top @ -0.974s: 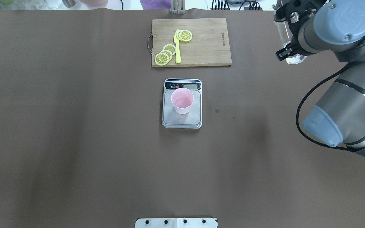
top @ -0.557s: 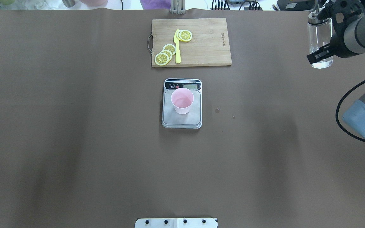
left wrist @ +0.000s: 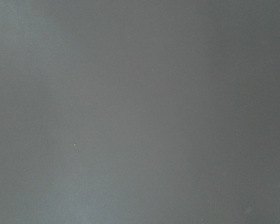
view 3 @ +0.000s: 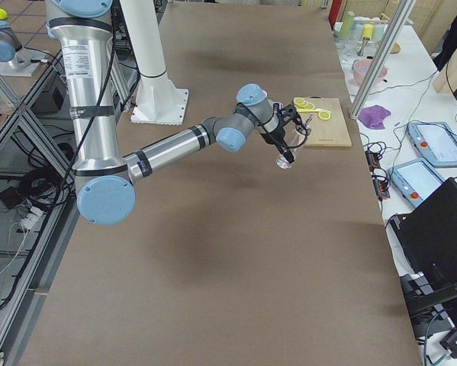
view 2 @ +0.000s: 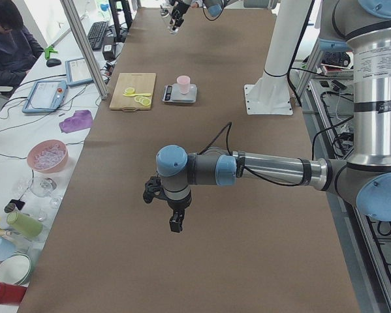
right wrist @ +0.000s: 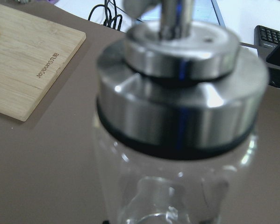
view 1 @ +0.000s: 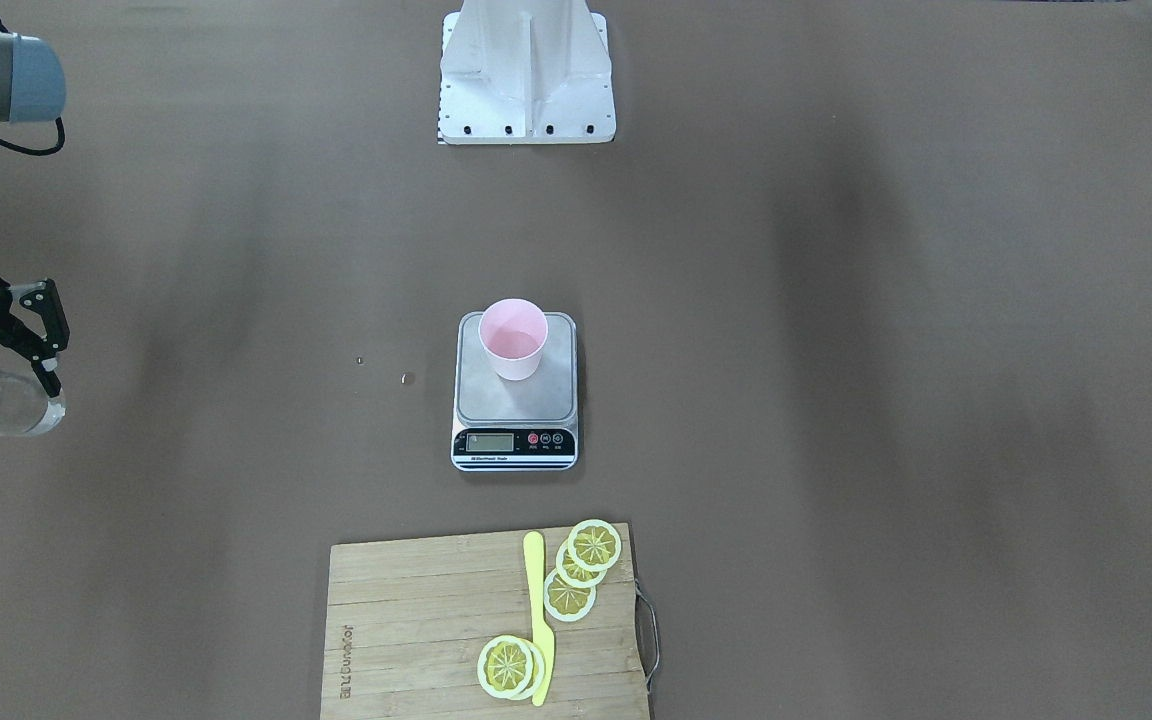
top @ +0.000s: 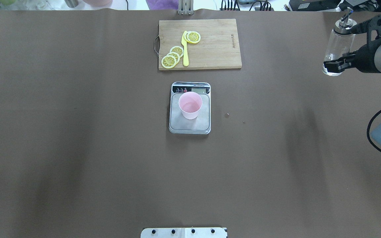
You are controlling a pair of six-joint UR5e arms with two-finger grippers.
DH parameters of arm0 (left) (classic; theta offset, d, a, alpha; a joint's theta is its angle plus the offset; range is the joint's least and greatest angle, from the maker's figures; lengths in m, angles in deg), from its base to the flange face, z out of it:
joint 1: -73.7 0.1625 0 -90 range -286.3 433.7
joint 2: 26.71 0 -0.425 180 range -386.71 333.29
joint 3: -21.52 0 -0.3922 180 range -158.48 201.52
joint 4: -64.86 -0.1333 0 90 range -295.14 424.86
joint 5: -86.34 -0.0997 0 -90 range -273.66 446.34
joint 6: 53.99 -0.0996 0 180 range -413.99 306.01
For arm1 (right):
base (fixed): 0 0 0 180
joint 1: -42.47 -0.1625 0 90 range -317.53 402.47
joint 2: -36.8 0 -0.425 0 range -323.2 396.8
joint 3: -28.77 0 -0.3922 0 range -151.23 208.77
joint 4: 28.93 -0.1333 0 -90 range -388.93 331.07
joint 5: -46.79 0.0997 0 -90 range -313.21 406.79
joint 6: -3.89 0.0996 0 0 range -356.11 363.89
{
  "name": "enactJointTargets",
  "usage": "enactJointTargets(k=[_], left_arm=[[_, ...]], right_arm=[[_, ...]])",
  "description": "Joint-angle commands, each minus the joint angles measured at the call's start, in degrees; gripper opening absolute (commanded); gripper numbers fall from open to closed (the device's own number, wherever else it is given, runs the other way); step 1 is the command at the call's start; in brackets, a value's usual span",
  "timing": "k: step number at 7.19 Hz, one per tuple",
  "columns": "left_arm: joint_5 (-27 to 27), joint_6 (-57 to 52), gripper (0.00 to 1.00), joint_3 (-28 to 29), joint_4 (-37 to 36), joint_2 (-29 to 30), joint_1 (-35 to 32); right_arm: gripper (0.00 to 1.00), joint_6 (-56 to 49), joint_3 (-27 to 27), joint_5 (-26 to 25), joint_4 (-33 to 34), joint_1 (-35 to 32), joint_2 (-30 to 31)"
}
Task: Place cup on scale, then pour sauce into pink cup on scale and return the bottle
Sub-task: 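Move the upright bottle with the right gripper beyond the scale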
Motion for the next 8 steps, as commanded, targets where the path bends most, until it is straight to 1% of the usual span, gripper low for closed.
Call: enactJointTargets(k=[1, 2, 3, 5, 7, 8], left_arm=[[0.0, 0.0, 0.99, 0.0, 0.0, 0.0, 0.1], [0.0, 0.0, 0.99, 0.0, 0.0, 0.0, 0.1], [0.0, 0.0, 0.99, 0.0, 0.0, 0.1, 0.1], [0.0, 0.0, 0.99, 0.0, 0.0, 0.3, 0.1], [0.0, 0.0, 0.99, 0.0, 0.0, 0.3, 0.1], [0.0, 0.0, 0.99, 0.0, 0.0, 0.3, 0.1]], right_arm=[[0.0, 6.5, 10.7, -0.3, -19.3, 0.1, 0.4], [0.0, 8.4, 13.7, -0.9, -24.1, 0.0, 0.4], [0.0, 11.4, 14.2, -3.7, -25.9, 0.2, 1.0], [0.0, 12.8, 13.7, -8.7, -26.1, 1.9, 2.9], [0.0, 14.2, 13.9, -15.7, -27.5, 5.8, 4.3], [0.0, 15.6, 13.8, -18.0, -27.8, 7.6, 4.6]])
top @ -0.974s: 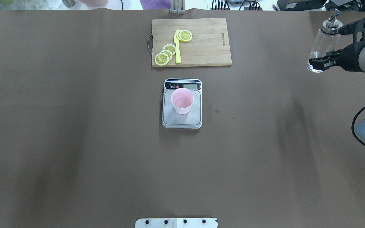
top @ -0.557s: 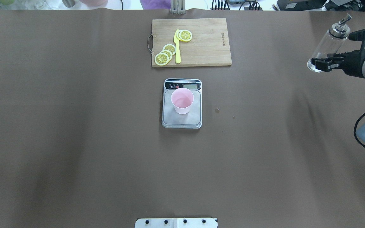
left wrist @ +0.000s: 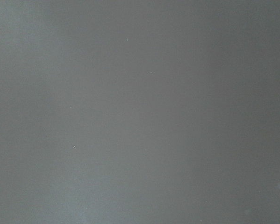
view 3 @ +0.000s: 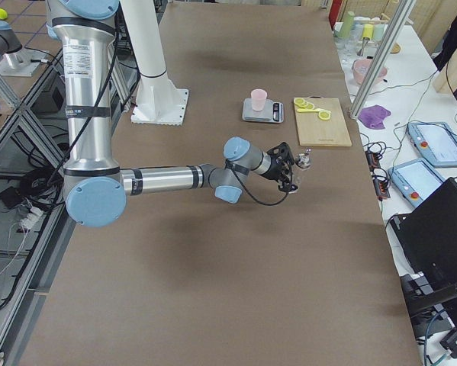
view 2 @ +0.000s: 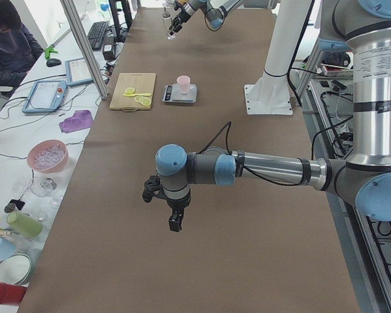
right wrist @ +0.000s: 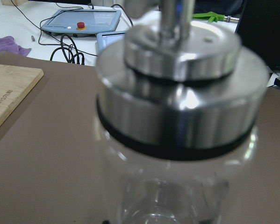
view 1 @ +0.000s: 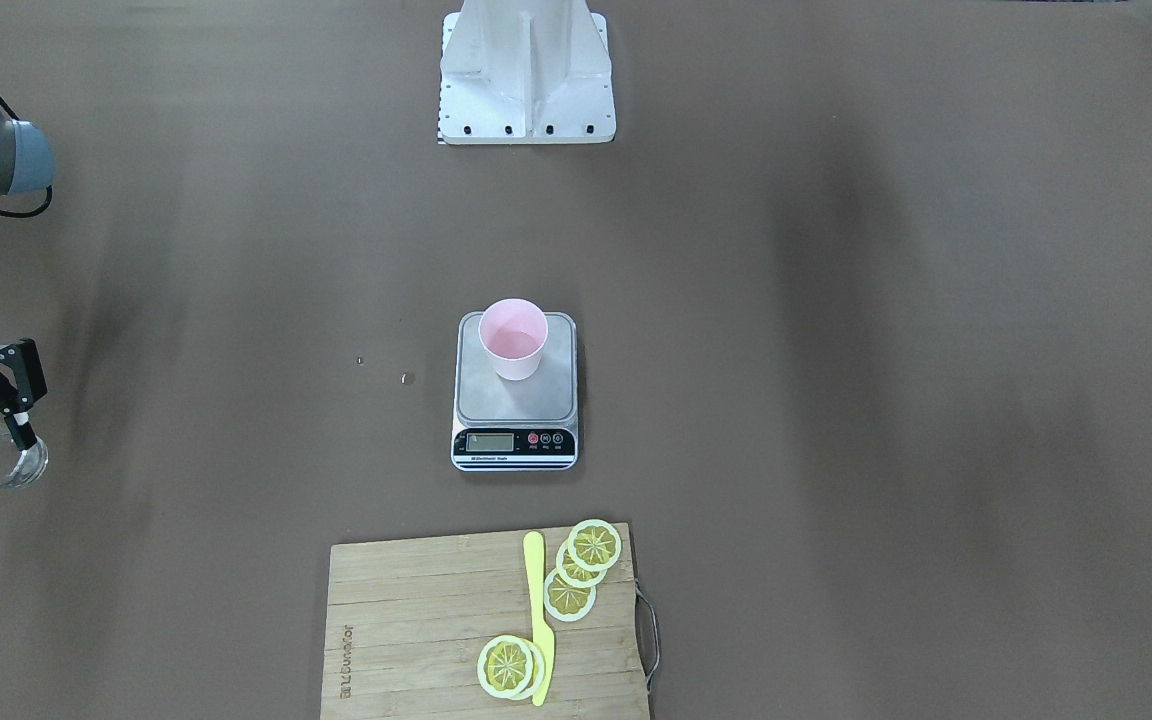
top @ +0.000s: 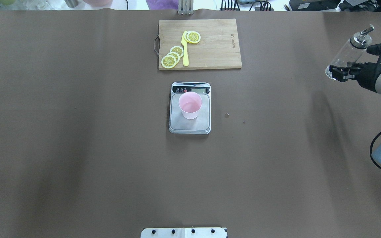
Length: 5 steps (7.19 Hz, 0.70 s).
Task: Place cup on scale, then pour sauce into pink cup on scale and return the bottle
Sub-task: 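Move the upright bottle with the right gripper beyond the scale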
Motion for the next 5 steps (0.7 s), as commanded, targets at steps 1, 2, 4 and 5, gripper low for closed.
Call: enactJointTargets(k=[1, 2, 4, 5], left_arm=[[0.0, 0.0, 0.99, 0.0, 0.0, 0.2, 0.0], [0.0, 0.0, 0.99, 0.0, 0.0, 0.2, 0.0], [0.0, 0.0, 0.99, 0.0, 0.0, 0.2, 0.0], [0.0, 0.0, 0.99, 0.0, 0.0, 0.2, 0.0]], right_arm=[[0.0, 1.8, 0.0, -6.2, -0.8, 4.0, 0.7], [0.0, 2.0, 0.2, -8.0, -2.8, 5.4, 1.5], [0.0, 4.0, 0.3, -13.8, -5.2, 9.4, 3.0], [0.0, 4.3, 0.3, -15.9, -5.2, 11.3, 3.1]])
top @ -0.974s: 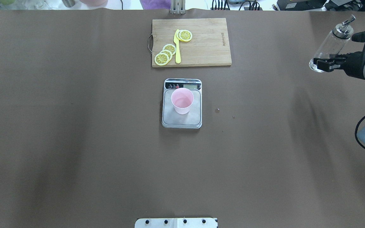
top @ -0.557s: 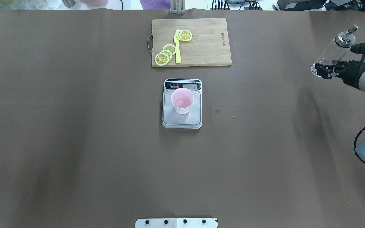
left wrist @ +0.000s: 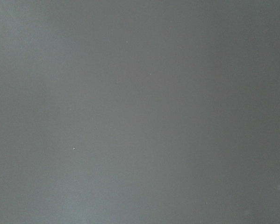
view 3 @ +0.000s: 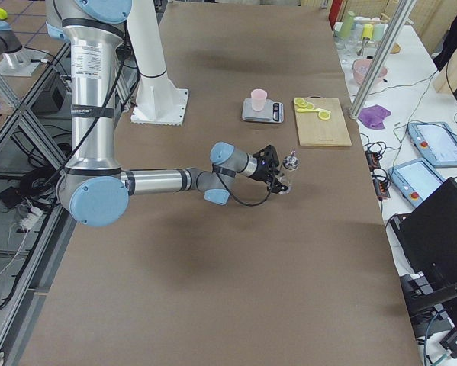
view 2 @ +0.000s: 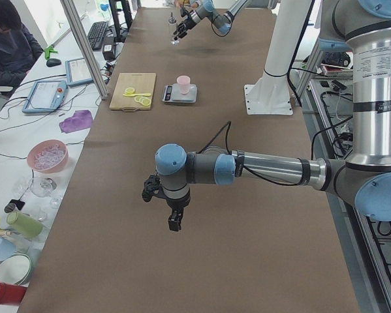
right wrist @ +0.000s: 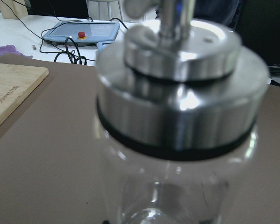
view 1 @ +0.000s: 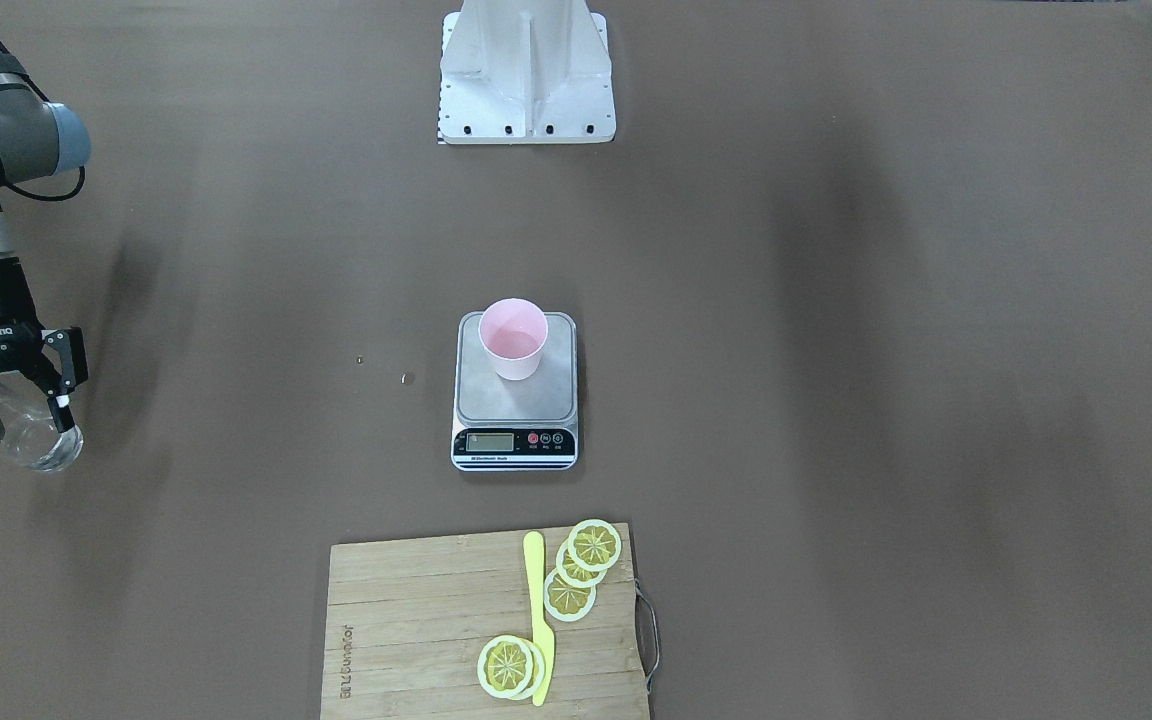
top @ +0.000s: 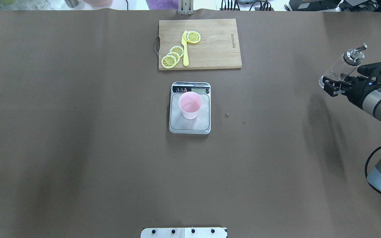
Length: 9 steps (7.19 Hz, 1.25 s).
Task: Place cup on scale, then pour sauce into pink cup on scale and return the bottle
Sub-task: 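Move the upright bottle with the right gripper beyond the scale, then lower the sauce bottle onto the table with the right gripper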
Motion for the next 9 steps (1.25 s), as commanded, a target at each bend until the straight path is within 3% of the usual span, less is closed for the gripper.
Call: enactJointTargets(k=[1, 6, 9], left_arm=[[0.0, 0.0, 0.99, 0.0, 0.0, 0.0, 0.0], [0.0, 0.0, 0.99, -0.1, 0.1, -0.3, 0.0], [0.0, 0.0, 0.99, -0.1, 0.1, -0.2, 0.0]], right_arm=[[0.0, 0.8, 0.1, -5.4, -0.5, 4.2, 0.9], [0.0, 1.9, 3.4, -6.7, -6.3, 6.9, 2.4], [0.0, 2.9, 3.4, -8.3, -6.3, 7.9, 2.4]])
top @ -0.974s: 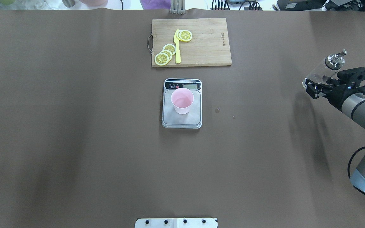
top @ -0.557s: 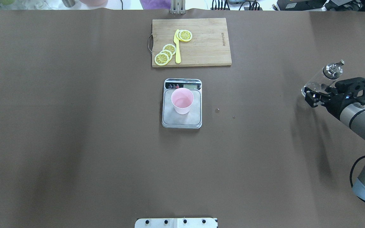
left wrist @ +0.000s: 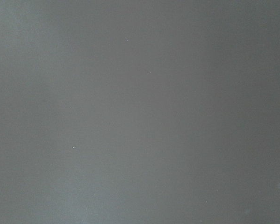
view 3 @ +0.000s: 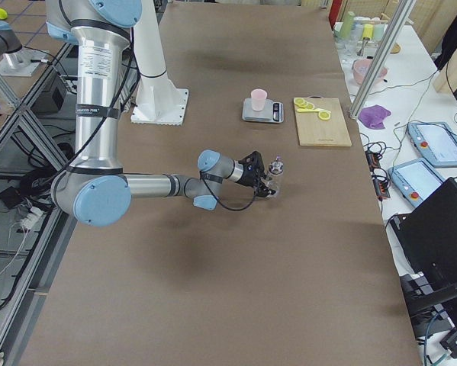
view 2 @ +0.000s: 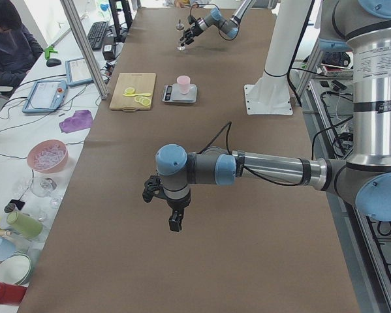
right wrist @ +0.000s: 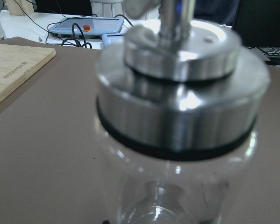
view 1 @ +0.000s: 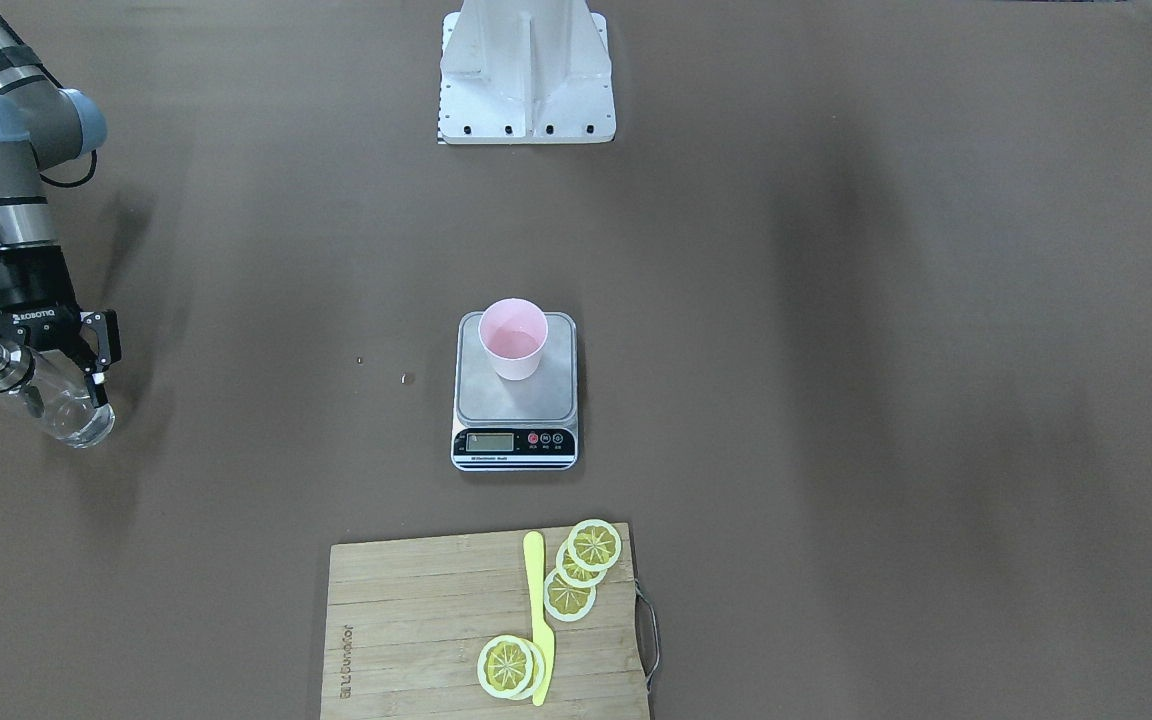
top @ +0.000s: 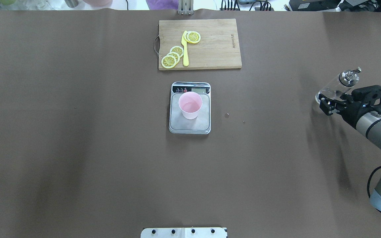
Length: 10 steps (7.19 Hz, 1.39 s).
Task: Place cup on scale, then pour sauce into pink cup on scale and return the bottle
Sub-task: 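Lower the sauce bottle onto the table with the right gripper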
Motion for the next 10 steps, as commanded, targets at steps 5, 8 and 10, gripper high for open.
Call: enactJointTargets(k=[5, 8, 10], left_arm=[[-0.2, 0.0, 0.99, 0.0, 0.1, 0.2, 0.0], [-0.2, 0.0, 0.99, 0.0, 0.0, 0.1, 0.0], [-0.3, -0.1, 0.99, 0.0, 0.1, 0.2, 0.0]], right_arm=[[0.0, 0.7, 0.1, -2.2, -0.1, 1.2, -0.1], [0.0, 0.8, 0.1, -2.4, -0.1, 1.3, -0.8], [0.0, 2.3, 0.4, -2.9, -0.1, 1.8, -0.8]])
